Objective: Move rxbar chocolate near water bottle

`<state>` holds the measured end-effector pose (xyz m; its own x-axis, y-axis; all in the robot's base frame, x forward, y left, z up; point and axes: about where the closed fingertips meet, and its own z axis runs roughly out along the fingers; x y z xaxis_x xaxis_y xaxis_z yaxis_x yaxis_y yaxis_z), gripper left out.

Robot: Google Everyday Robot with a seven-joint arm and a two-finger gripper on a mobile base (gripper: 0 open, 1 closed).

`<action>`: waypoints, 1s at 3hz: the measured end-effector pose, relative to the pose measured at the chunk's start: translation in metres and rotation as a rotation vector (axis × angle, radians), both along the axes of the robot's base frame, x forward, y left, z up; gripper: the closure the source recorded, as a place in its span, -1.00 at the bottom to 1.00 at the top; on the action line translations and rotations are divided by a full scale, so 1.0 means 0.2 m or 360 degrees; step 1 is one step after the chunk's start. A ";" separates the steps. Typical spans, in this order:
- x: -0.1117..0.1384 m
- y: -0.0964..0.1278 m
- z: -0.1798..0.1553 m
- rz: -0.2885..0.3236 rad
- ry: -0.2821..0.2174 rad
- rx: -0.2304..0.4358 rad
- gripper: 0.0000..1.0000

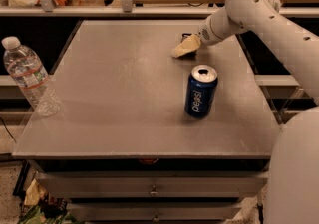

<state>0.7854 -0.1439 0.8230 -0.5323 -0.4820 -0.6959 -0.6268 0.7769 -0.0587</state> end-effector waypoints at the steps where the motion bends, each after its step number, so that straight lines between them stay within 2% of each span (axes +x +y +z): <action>1: 0.00 0.00 0.01 0.0000 0.0000 0.0000 0.71; 2: 0.00 0.00 0.03 0.0000 0.0001 0.0001 1.00; 3: 0.00 0.00 0.05 0.0000 0.0001 0.0001 1.00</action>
Offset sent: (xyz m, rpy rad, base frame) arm -0.0553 0.0141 0.0897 0.1152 -0.0206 0.0339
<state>0.7851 -0.1439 0.8326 -0.5325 -0.4818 -0.6959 -0.6270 0.7769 -0.0581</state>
